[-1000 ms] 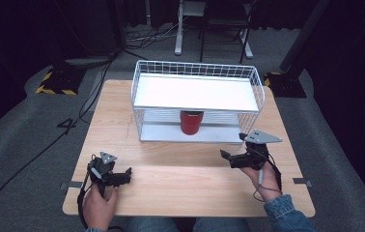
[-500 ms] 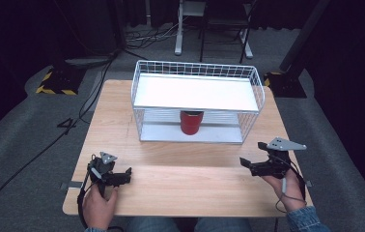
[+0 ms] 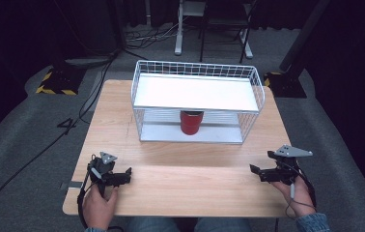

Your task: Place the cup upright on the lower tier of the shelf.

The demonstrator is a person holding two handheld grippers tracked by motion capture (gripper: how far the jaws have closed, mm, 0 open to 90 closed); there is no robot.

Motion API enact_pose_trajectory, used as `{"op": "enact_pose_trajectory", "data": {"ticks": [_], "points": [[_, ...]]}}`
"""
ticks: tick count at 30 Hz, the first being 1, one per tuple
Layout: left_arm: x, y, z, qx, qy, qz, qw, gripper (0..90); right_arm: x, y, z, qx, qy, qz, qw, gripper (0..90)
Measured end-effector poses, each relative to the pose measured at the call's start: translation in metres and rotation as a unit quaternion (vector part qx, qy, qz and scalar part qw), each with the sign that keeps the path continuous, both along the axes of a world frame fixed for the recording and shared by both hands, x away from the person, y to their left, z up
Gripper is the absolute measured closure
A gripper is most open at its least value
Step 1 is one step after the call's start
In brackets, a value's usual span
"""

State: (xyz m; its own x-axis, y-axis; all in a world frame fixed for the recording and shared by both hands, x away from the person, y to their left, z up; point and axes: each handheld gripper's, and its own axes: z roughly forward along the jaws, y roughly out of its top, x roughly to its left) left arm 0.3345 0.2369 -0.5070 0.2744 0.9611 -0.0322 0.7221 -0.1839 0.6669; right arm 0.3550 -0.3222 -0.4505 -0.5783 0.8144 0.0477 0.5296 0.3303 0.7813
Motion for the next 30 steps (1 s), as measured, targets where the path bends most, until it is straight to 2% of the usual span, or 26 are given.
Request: {"op": "enact_pose_trajectory", "data": {"ticks": [4,16,23,25,26,30], "points": [[0.000,0.000,0.000,0.000,0.000,0.000,1.0000,0.4,-0.001,-0.004,-0.010,-0.007,0.014,-0.003,0.9999,3.5],[0.000,0.000,0.000,0.000,0.000,0.000,1.0000,0.4,-0.002,-0.005,-0.038,-0.027,0.035,-0.001,0.9990,3.5],[0.000,0.000,0.000,0.000,0.000,0.000,1.0000,0.4,-0.003,-0.002,-0.049,-0.059,0.030,0.006,0.9978,3.4],[0.000,0.000,0.000,0.000,0.000,0.000,1.0000,0.4,-0.003,-0.002,-0.053,-0.061,0.034,0.007,0.9975,1.5],[0.000,0.000,0.000,0.000,0.000,0.000,1.0000,0.4,-0.003,-0.002,-0.056,-0.056,0.027,0.008,0.9980,0.0],[0.000,0.000,0.000,0.000,0.000,0.000,1.0000,0.4,-0.004,-0.003,-0.056,-0.054,0.027,0.006,0.9981,0.2]]}}
